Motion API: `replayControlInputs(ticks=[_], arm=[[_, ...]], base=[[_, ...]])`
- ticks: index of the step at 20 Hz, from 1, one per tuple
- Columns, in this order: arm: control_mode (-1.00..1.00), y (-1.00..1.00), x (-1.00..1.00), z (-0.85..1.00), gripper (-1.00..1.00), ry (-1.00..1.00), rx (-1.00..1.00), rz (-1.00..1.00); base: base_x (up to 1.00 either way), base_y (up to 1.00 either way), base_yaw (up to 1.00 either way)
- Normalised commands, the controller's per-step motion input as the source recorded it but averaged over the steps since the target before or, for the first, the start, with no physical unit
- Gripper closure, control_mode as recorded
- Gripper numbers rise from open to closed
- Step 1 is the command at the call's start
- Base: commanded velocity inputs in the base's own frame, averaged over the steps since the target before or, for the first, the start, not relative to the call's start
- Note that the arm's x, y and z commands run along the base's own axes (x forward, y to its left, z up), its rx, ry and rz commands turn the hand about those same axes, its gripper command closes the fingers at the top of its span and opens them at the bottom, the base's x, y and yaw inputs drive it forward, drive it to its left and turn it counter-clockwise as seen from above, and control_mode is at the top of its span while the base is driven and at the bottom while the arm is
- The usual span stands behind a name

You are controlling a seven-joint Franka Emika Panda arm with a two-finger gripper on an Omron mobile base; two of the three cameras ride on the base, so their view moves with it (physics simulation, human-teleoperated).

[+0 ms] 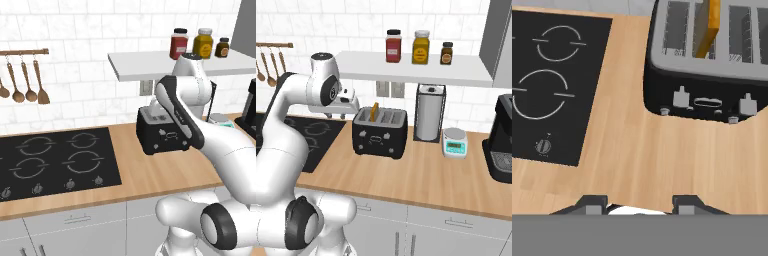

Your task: Start the toaster. Once the lever pops up, take the bread to the plate on the dining counter.

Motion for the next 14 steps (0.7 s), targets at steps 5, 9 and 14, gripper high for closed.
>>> replayControlInputs(ticks=[5,9,14], arm=[[-1.0,0.0,0.0,-0.04,-1.0,0.0,0.02,-0.03],[-1.0,-0.03,-0.09,-0.35,-1.0,0.0,0.15,-0.33],[-1.0,-0.14,-0.01,-0.4,-1.0,-0.01,0.24,-0.45]], base=[[0.0,0.0,0.0],[0.0,0.0,0.0],[0.0,0.0,0.0]])
